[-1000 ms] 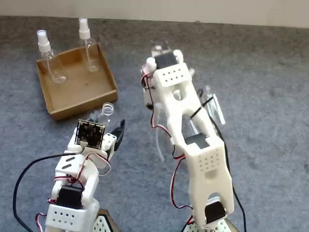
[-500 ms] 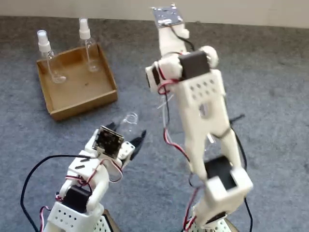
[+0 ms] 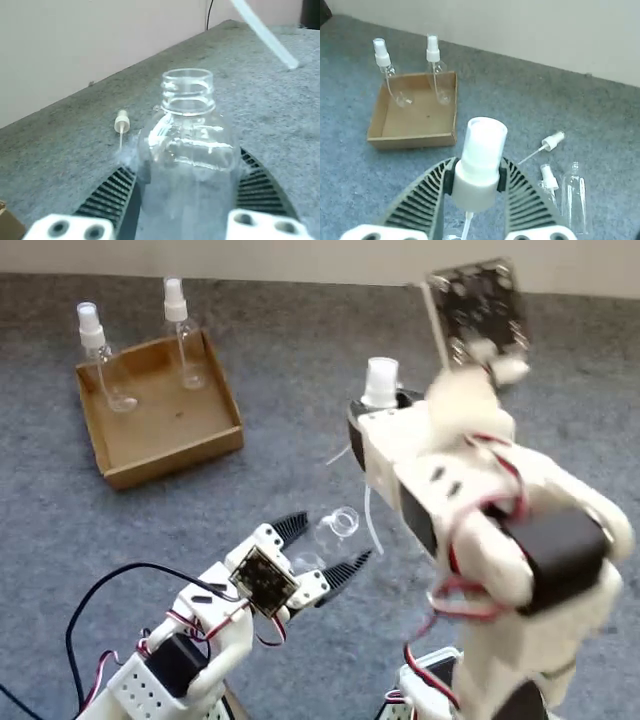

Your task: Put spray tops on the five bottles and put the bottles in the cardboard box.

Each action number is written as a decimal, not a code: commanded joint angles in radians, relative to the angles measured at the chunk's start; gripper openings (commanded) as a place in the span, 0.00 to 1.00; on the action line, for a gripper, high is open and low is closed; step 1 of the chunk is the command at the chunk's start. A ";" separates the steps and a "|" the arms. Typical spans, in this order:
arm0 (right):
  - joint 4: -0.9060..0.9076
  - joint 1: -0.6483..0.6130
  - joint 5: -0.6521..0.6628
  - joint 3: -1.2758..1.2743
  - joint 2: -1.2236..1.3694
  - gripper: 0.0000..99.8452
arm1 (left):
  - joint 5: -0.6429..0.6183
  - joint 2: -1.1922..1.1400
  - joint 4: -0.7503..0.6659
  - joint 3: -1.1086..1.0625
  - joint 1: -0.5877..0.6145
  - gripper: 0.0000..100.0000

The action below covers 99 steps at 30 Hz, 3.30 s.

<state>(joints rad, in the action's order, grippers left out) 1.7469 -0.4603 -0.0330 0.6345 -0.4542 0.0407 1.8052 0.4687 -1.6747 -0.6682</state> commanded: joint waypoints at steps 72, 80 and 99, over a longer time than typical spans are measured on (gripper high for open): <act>0.019 0.015 -0.100 -0.084 -0.674 0.02 | 0.002 0.013 -0.109 -0.019 -0.200 0.15; -0.154 0.015 0.041 -0.458 -0.866 0.02 | 0.003 0.013 -0.080 -0.019 -0.200 0.15; -0.789 0.015 0.043 -1.233 -1.113 0.02 | 0.003 0.013 -0.080 -0.019 -0.200 0.15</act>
<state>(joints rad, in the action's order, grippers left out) 1.0165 -0.4542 -0.0054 -0.5669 -1.5344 0.0407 1.8052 0.3859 -1.6747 -0.8600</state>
